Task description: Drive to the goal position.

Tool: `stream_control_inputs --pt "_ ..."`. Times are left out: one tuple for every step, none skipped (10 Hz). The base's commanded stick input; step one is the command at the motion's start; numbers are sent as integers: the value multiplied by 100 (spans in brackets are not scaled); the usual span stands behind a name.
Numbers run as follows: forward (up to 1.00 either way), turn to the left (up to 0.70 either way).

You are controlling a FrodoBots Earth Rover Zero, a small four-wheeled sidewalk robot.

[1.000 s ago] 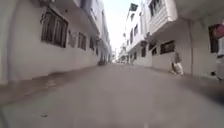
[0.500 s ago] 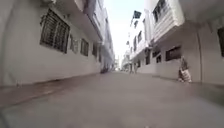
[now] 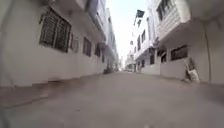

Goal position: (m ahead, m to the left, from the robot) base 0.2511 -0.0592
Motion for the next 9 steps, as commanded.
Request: stream_control_inputs --pt "100 1" --pt "100 1" --pt "100 1" --pt "100 1" --pt "100 1" --pt "100 1" --pt "100 1" --pt "100 1" --pt "100 1"
